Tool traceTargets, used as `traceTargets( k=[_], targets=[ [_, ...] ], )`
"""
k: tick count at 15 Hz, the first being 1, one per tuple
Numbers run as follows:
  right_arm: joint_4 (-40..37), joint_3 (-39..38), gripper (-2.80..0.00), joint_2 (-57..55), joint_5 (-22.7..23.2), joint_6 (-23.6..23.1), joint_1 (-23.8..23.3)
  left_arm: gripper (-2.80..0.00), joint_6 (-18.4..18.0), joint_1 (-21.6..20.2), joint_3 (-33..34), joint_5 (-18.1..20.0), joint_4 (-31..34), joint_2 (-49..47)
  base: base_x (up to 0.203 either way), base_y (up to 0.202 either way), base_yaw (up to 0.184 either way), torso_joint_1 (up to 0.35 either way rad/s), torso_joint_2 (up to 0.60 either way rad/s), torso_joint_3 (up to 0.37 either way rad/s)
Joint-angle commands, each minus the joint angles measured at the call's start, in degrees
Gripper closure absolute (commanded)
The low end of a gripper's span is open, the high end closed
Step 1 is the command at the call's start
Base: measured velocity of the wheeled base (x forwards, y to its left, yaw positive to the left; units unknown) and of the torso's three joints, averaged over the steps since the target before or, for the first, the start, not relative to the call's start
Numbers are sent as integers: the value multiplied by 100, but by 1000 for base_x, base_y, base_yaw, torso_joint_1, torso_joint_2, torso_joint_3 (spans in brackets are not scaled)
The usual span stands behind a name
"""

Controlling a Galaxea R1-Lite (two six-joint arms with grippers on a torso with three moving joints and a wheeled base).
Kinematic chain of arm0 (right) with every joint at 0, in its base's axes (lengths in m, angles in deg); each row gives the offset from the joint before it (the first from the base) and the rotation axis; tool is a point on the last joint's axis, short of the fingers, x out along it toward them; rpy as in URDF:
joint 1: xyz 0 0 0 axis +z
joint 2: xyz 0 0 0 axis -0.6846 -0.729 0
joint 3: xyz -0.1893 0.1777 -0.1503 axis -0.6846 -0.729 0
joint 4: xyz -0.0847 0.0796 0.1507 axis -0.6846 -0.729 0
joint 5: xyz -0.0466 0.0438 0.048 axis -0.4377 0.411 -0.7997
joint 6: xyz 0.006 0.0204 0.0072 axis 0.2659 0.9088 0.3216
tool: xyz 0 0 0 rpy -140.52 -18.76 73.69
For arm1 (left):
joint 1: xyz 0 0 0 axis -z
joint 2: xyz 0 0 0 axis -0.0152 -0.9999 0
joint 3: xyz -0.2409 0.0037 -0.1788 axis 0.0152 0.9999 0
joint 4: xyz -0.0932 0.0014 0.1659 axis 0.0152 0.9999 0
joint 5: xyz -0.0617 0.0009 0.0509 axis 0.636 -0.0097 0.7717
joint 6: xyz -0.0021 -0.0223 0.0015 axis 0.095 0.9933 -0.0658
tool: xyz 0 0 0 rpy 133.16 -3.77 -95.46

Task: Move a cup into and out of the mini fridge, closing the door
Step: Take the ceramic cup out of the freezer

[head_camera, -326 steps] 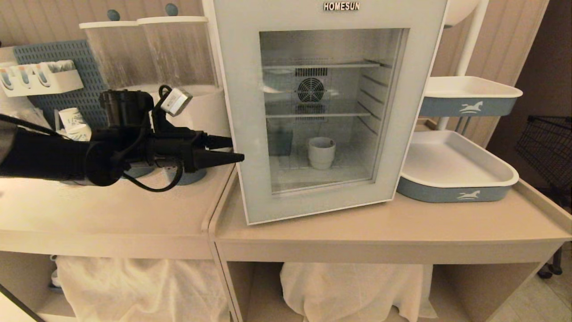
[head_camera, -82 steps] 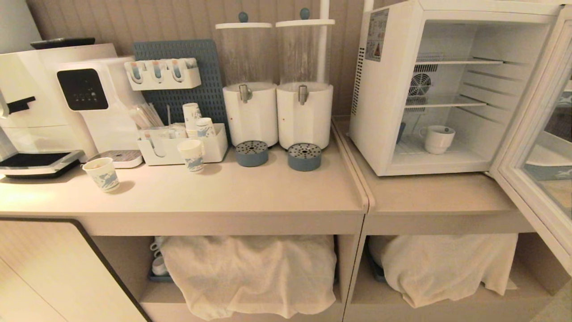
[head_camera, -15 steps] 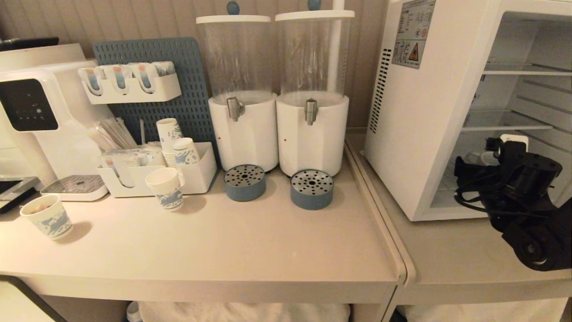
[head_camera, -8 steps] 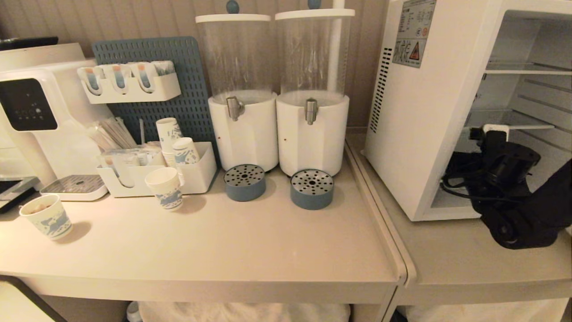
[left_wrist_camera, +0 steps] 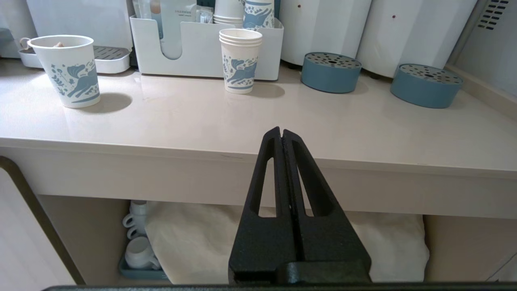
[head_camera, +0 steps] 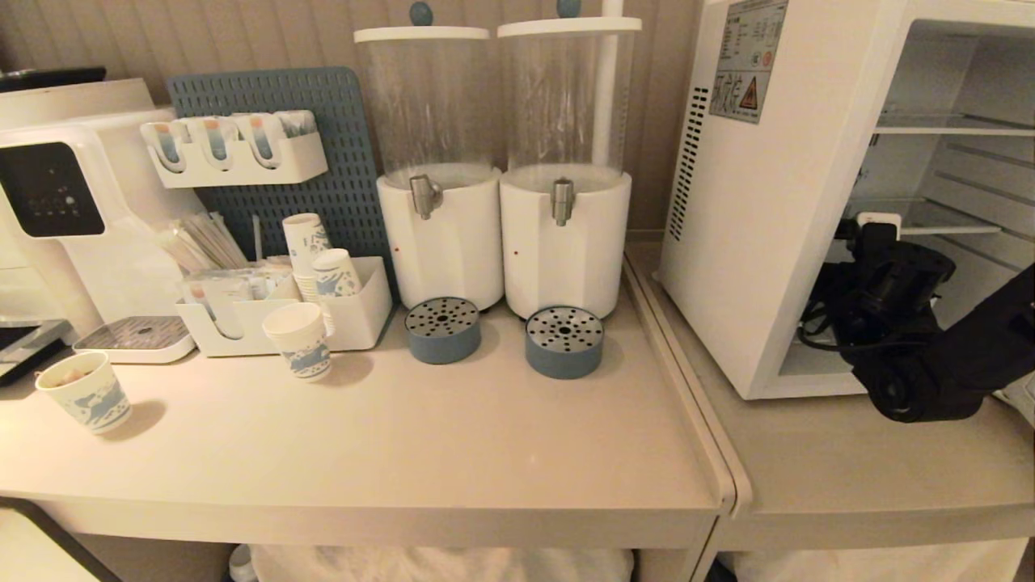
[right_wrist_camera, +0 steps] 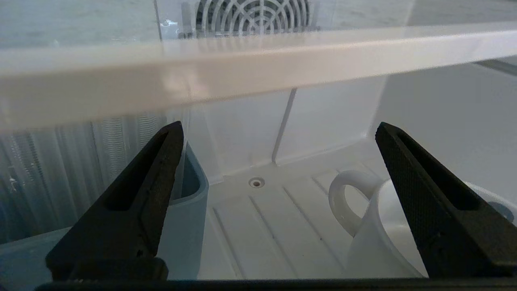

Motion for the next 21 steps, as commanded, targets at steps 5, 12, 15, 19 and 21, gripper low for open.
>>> traceTargets(
  k=[5, 12, 15, 19, 21],
  targets=[
    [-17, -520, -280, 608, 1, 13, 12, 0, 1, 0, 229, 0, -7, 29, 0, 0, 0, 0, 0, 0],
    [-447, -196, -280, 802, -7, 2, 154, 0, 62, 0, 229, -9, -34, 23, 0, 0, 0, 0, 0, 0],
    [-453, -361, -280, 909, -17, 6, 156, 0, 97, 0, 229, -9, -47, 20, 0, 0, 0, 0, 0, 0],
    [-348, -1184, -280, 1415, -47, 106, 156, 0, 107, 0, 229, -18, -52, 21, 0, 0, 0, 0, 0, 0],
    [-193, -1688, -280, 1732, -59, 199, 156, 0, 141, 0, 229, -27, -60, 20, 0, 0, 0, 0, 0, 0]
  ],
)
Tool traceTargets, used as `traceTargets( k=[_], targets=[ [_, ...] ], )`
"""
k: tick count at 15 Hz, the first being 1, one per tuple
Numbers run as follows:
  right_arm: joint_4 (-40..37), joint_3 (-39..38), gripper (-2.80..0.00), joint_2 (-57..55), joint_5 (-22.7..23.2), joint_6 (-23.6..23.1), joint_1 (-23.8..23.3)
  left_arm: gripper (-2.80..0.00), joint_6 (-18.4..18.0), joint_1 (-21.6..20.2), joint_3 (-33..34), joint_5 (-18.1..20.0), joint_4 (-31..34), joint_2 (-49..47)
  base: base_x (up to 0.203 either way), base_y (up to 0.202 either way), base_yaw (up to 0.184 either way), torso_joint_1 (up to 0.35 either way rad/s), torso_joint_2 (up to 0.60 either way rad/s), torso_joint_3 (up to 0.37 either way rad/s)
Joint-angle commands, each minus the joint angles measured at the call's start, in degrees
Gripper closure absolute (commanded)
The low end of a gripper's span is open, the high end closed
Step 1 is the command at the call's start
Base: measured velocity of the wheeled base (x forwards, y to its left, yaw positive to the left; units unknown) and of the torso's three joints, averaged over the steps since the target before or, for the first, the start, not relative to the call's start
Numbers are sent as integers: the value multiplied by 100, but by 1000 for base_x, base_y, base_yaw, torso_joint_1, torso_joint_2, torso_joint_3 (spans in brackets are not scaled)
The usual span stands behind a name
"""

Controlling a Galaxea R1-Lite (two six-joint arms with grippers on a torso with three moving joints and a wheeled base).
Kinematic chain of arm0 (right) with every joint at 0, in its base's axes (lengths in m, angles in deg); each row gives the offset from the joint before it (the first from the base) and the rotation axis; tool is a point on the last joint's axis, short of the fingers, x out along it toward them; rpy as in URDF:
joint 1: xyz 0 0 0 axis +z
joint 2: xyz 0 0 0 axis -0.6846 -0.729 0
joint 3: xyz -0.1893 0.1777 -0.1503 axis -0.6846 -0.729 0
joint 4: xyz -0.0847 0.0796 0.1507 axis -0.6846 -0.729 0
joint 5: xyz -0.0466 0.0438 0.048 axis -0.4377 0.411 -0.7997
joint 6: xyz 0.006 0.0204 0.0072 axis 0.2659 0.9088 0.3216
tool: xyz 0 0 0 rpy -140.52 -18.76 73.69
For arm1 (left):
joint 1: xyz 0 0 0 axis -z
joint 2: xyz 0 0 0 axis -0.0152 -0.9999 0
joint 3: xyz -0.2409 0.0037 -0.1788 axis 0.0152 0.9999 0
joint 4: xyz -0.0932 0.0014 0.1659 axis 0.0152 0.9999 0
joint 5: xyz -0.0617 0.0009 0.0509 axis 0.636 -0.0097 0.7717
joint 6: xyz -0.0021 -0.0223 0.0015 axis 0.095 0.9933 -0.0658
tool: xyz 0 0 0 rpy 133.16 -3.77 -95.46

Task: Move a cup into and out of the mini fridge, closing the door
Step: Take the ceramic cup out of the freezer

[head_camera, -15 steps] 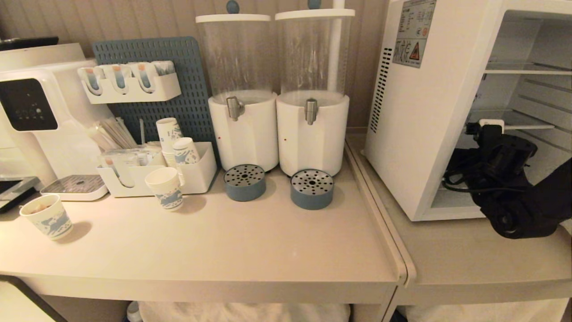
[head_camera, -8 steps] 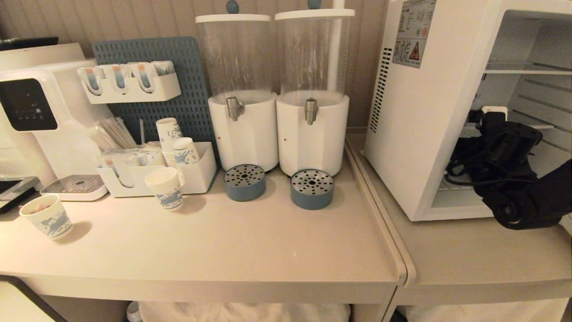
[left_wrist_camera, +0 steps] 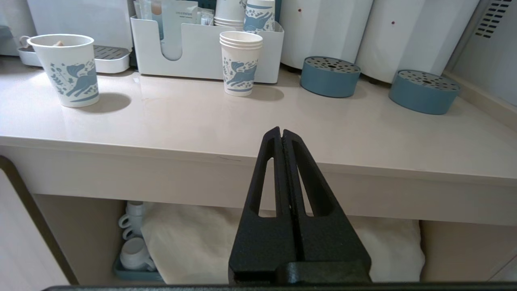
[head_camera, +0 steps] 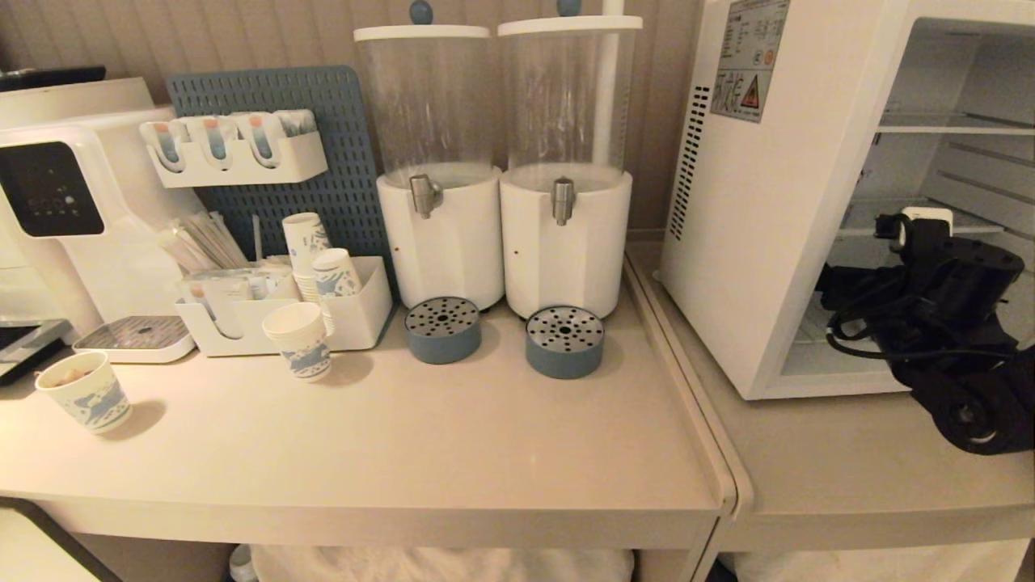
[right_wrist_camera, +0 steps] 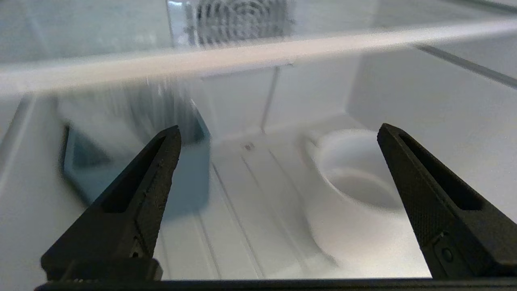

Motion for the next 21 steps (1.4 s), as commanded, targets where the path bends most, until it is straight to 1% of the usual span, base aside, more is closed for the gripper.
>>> traceTargets(
  k=[1, 4, 6, 8, 10, 15, 17, 19, 21],
  targets=[
    [125, -428, -280, 421, -20, 19, 2, 0, 9, 0, 229, 0, -5, 20, 0, 0, 0, 0, 0, 0],
    [279, -1180, -280, 911, -84, 129, 12, 0, 27, 0, 229, -9, -5, 20, 0, 0, 0, 0, 0, 0],
    [354, -1562, -280, 1160, -252, 248, 11, 0, 36, 0, 229, -9, -47, 20, 0, 0, 0, 0, 0, 0],
    [482, -1837, -280, 1316, -271, 320, -27, 0, 36, 0, 229, -9, -49, 24, 0, 0, 0, 0, 0, 0],
    [507, -1882, -280, 1181, -193, 589, -124, 0, 36, 0, 229, -9, -49, 20, 0, 0, 0, 0, 0, 0],
    [527, -1996, -280, 907, -191, 813, -160, 0, 36, 0, 229, -9, -49, 20, 0, 0, 0, 0, 0, 0],
    [572, -1936, -280, 703, -172, 826, -295, 0, 45, 0, 229, -9, -49, 20, 0, 0, 0, 0, 0, 0],
    [997, -1916, -280, 330, 77, 806, -464, 0, 45, 0, 229, -9, -49, 20, 0, 0, 0, 0, 0, 0],
    [1263, -1852, -280, 12, 136, 775, -553, 0, 53, 0, 229, -9, -49, 20, 0, 0, 0, 0, 0, 0]
  ],
)
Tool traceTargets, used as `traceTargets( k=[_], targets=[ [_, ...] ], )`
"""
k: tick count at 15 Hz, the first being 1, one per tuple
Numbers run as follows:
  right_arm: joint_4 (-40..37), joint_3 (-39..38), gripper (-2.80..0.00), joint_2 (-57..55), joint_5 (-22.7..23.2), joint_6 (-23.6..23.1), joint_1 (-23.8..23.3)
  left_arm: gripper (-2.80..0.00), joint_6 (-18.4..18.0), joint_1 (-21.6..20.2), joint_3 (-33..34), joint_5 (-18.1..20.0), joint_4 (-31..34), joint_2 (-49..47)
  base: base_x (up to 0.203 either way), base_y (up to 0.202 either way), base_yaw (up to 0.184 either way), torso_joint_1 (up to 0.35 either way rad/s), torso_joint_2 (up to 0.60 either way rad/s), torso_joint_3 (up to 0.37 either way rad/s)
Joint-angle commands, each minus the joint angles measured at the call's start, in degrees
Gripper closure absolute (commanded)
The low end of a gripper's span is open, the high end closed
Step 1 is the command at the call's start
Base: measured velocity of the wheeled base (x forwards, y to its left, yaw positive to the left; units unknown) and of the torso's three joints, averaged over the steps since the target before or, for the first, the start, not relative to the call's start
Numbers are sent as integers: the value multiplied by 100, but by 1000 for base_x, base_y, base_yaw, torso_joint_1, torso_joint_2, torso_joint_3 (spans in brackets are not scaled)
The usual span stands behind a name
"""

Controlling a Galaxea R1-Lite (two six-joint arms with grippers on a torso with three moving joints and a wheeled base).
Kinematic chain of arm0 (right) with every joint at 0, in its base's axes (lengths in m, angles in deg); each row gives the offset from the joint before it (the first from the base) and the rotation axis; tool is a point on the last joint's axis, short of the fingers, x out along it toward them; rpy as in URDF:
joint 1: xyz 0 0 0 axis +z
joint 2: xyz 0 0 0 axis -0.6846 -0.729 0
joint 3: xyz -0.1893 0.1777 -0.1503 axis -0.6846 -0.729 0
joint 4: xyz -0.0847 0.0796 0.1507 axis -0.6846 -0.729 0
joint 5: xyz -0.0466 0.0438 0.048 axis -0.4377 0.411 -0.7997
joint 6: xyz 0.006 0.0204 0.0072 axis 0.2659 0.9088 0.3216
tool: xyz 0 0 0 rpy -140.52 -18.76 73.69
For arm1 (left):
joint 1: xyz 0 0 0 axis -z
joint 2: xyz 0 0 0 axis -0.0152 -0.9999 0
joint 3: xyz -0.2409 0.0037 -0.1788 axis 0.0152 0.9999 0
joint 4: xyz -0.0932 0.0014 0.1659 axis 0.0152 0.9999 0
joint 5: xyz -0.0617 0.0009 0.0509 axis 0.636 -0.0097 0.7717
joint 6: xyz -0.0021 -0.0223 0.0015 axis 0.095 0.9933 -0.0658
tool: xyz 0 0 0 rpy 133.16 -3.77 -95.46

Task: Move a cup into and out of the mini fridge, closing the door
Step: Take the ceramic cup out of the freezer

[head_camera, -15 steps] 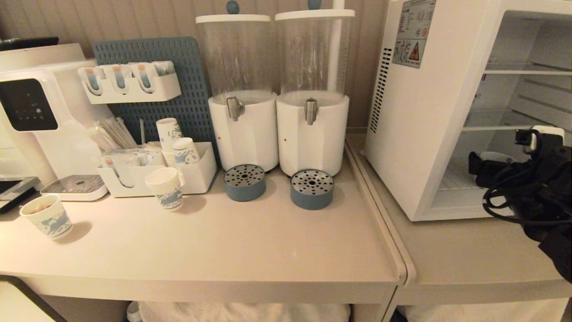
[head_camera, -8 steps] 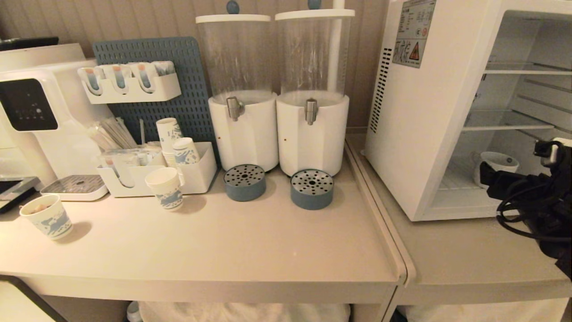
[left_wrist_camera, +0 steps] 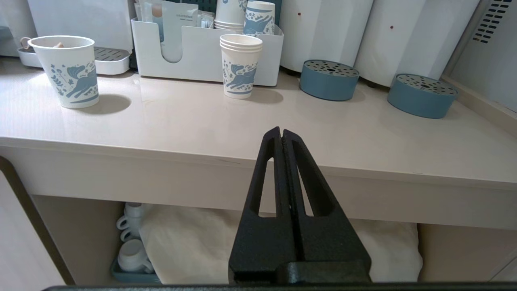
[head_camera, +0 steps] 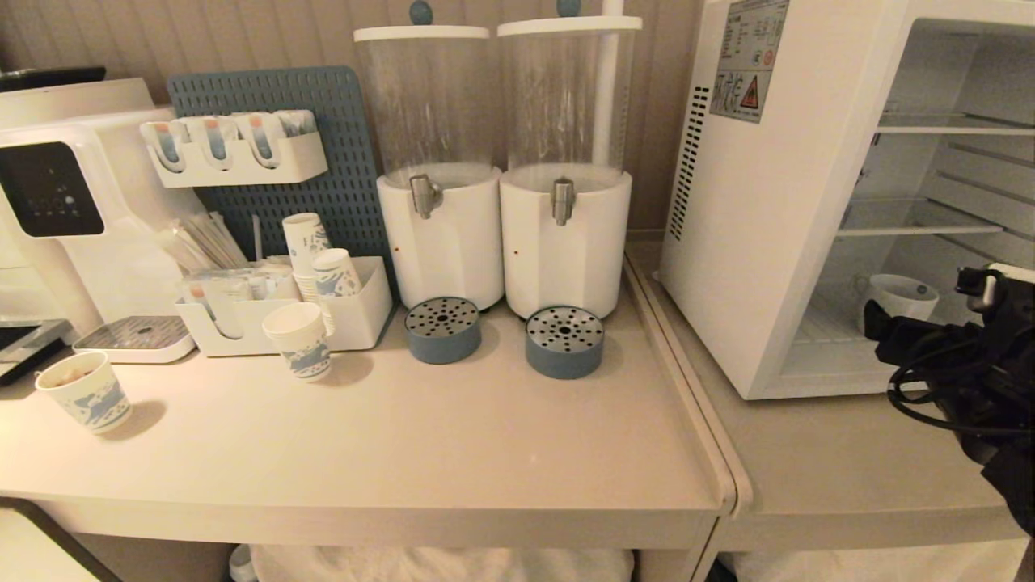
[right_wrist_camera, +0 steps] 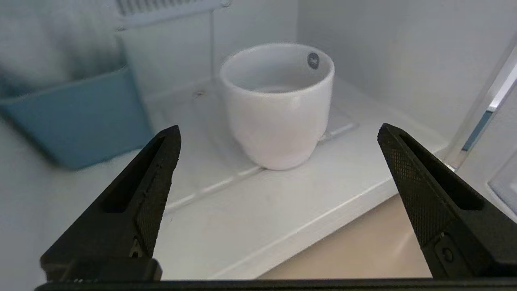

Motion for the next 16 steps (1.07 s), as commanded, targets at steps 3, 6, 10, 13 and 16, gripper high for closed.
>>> traceTargets(
  k=[3, 6, 10, 13, 16],
  targets=[
    [32, 317, -280, -449, 48, -15, -144, 0, 15, 0, 229, 2, -14, 20, 0, 0, 0, 0, 0, 0],
    [-63, 617, -280, -672, 162, -30, -243, 0, 41, 0, 229, 2, -23, 20, 0, 0, 0, 0, 0, 0],
    [-183, 1068, -280, -967, 304, -108, -357, 0, 59, 0, 229, 2, -23, 20, 0, 0, 0, 0, 0, 0],
    [-354, 1403, -280, -1007, 311, -196, -357, 0, 67, 0, 229, 2, -23, 26, 0, 0, 0, 0, 0, 0],
    [-485, 1707, -280, -1137, 313, -222, -357, 0, 111, 0, 229, -6, -32, 20, 0, 0, 0, 0, 0, 0]
  ],
)
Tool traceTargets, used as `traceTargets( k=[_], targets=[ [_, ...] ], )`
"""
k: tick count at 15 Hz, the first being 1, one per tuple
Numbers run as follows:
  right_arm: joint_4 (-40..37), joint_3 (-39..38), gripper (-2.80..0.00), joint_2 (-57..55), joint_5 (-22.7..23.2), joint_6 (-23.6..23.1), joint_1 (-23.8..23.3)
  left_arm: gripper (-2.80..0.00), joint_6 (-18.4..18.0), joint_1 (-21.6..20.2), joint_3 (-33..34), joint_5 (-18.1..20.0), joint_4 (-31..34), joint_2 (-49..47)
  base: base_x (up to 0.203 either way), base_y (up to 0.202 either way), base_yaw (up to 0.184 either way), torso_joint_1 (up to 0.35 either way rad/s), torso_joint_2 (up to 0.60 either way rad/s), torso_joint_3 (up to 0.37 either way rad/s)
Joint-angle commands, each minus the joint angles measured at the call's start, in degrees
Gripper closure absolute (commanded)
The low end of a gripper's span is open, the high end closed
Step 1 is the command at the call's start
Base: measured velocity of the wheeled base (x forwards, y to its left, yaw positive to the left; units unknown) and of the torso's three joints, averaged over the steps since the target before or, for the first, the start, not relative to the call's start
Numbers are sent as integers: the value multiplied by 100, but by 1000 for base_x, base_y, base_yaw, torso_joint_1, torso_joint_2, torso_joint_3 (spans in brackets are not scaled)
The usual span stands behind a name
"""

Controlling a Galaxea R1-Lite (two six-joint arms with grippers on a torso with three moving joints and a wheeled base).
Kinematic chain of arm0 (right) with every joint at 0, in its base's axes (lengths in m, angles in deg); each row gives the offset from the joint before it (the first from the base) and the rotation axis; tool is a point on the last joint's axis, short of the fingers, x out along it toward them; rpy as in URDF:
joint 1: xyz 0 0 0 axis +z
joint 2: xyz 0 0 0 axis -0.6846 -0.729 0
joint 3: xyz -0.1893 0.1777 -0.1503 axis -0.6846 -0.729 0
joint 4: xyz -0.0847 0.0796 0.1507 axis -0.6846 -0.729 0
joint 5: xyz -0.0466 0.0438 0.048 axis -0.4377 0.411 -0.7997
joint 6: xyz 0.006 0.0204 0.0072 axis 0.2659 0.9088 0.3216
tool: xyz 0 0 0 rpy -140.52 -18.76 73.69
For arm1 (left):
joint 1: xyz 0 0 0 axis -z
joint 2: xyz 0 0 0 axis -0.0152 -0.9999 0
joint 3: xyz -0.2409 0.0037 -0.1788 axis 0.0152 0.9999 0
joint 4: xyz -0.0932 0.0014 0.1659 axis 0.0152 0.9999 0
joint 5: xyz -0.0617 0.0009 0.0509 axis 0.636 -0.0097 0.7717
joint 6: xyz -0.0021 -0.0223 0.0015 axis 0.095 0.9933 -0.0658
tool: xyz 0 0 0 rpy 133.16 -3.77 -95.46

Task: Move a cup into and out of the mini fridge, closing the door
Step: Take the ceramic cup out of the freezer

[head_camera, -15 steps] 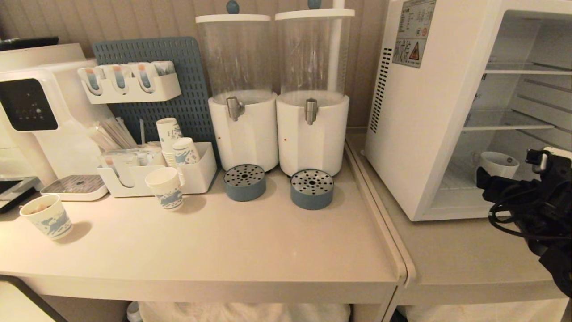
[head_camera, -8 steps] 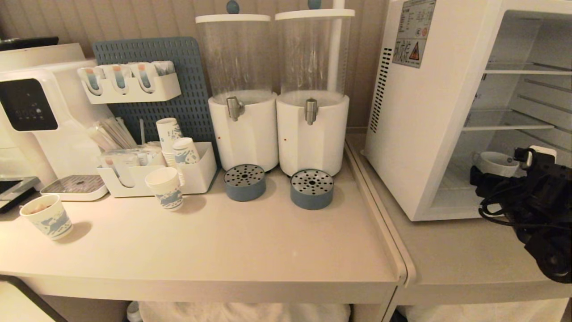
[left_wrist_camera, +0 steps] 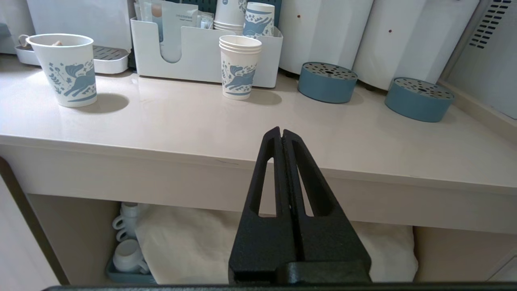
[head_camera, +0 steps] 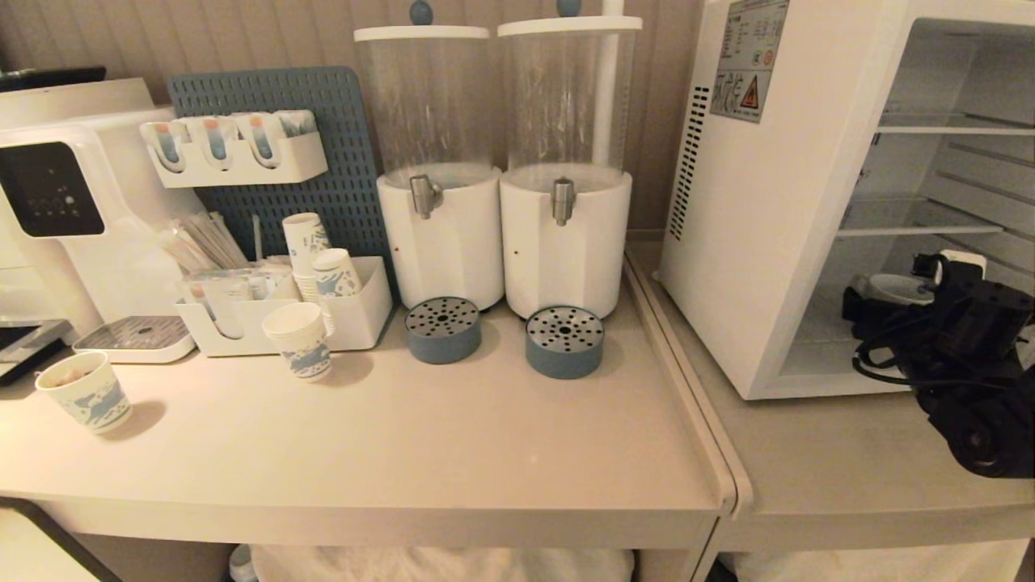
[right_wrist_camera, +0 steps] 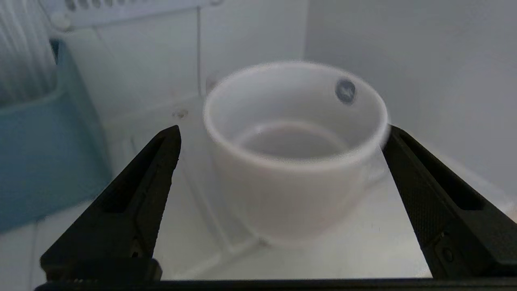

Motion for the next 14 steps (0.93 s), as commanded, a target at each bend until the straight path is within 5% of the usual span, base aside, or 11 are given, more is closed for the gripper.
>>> traceTargets(
  k=[1, 14],
  targets=[
    [34, 173, -280, -158, -9, -12, -7, 0, 13, 0, 229, 0, -6, 20, 0, 0, 0, 0, 0, 0],
    [6, 778, -280, -689, 149, -139, -159, 0, 21, 0, 229, 0, -6, 20, 0, 0, 0, 0, 0, 0]
  ],
)
